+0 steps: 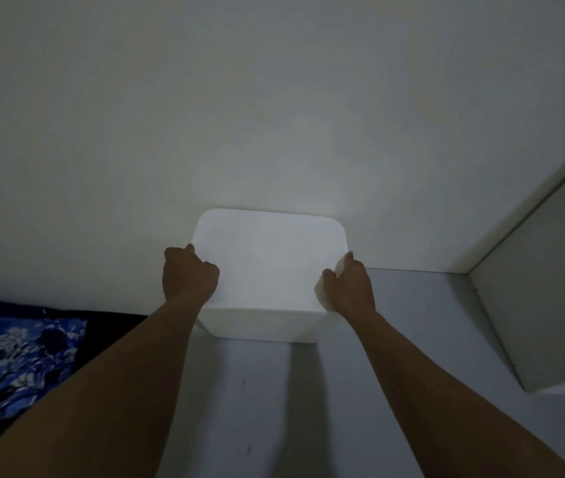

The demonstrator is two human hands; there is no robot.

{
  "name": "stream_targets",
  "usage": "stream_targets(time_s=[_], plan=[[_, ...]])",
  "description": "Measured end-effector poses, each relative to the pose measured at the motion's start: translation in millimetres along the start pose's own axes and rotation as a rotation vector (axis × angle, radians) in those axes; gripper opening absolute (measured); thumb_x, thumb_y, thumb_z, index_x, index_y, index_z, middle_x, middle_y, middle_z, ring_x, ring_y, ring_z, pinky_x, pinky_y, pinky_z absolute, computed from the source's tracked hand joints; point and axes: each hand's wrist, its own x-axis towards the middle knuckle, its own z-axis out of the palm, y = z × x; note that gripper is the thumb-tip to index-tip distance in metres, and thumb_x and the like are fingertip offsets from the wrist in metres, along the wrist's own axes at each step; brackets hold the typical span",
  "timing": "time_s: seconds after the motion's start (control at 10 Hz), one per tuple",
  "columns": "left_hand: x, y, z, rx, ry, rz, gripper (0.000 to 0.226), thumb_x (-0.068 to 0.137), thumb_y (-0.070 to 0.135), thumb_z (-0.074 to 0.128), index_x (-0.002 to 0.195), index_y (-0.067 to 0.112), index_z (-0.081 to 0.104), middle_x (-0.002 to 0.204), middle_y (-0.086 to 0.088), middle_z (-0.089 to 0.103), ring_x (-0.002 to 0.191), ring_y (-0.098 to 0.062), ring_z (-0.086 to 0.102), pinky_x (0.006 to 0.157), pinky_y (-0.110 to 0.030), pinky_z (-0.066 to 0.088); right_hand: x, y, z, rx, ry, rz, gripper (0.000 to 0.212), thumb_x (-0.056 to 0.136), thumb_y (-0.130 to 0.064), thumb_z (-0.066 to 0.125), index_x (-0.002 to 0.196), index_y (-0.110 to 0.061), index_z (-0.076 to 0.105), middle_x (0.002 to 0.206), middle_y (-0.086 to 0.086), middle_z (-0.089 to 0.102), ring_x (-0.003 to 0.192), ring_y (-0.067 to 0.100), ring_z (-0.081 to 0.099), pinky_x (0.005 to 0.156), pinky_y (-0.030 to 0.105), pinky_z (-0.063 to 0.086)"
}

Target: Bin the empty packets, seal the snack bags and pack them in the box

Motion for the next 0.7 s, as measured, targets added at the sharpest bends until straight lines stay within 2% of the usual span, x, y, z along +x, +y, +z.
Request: stream_targets(time_s=[0.1, 0.2, 0.3, 0.5, 0.6, 0.7], plan=[[-2.3, -2.9, 2.1, 0.096, -0.044, 0.050, 0.061, 0.090, 0.014, 0.050, 0.149, 0.004, 0.036, 0.148, -0.015, 0.039, 0.128, -0.033, 0.049, 0.103, -0.038, 0.040, -2.6, 2.2, 2.1, -0.032, -0.053, -0.020, 0.072, 0.102, -0.028, 0.045, 0.157, -0.003, 0.006, 0.162, 0.013, 0.017, 0.142, 0.032, 0.033, 0.111, 0.037, 0.032], [-9.7, -9.4, 9.3, 0.221, -0.155, 0.101, 0.066, 0.102, 0.039, 0.035, 0.157, 0.014, 0.010, 0.161, -0.014, 0.014, 0.141, -0.036, 0.029, 0.111, -0.045, 0.029, -6.4, 4.5, 7.9, -0.172, -0.076, -0.068, 0.068, 0.104, -0.032, 0.033, 0.156, -0.003, 0.001, 0.165, 0.014, 0.002, 0.146, 0.035, 0.026, 0.115, 0.044, 0.030], [-15.6, -17.9, 17.0, 0.402, -0.184, 0.173, 0.084, 0.092, 0.072, 0.019, 0.157, 0.023, -0.001, 0.164, -0.012, -0.004, 0.146, -0.036, 0.016, 0.113, -0.053, 0.024, -10.3, 7.4, 12.5, -0.364, -0.106, -0.140, 0.062, 0.105, -0.034, 0.022, 0.157, -0.007, 0.002, 0.165, 0.014, -0.008, 0.151, 0.034, 0.006, 0.119, 0.053, 0.019], [-7.1, -17.1, 17.7, 0.550, -0.244, 0.212, 0.085, 0.090, 0.075, 0.011, 0.156, 0.025, -0.008, 0.163, -0.003, -0.019, 0.151, -0.034, -0.003, 0.115, -0.063, 0.004, -10.7, 6.4, 7.3, -0.431, -0.199, -0.100, 0.064, 0.105, -0.043, 0.018, 0.158, -0.015, -0.004, 0.164, 0.006, -0.018, 0.152, 0.032, -0.005, 0.119, 0.059, 0.008], [-11.9, -8.3, 4.3, 0.516, -0.241, 0.269, 0.073, 0.095, 0.066, 0.010, 0.157, 0.026, 0.007, 0.165, -0.005, -0.005, 0.151, -0.032, -0.004, 0.117, -0.061, 0.001, -18.3, -2.0, -4.8, -0.355, -0.274, -0.065, 0.070, 0.103, -0.051, 0.024, 0.158, -0.018, -0.004, 0.164, 0.006, -0.018, 0.152, 0.031, -0.010, 0.119, 0.060, 0.002], [-61.0, -31.8, 2.6, 0.206, -0.105, 0.442, 0.065, 0.099, 0.059, 0.016, 0.151, 0.024, 0.035, 0.162, -0.006, 0.023, 0.151, -0.026, 0.012, 0.121, -0.053, 0.011, -37.7, -2.1, -36.5, -0.163, -0.218, -0.116, 0.070, 0.101, -0.051, 0.040, 0.158, -0.020, 0.015, 0.165, 0.008, 0.010, 0.151, 0.026, 0.015, 0.120, 0.048, 0.017]])
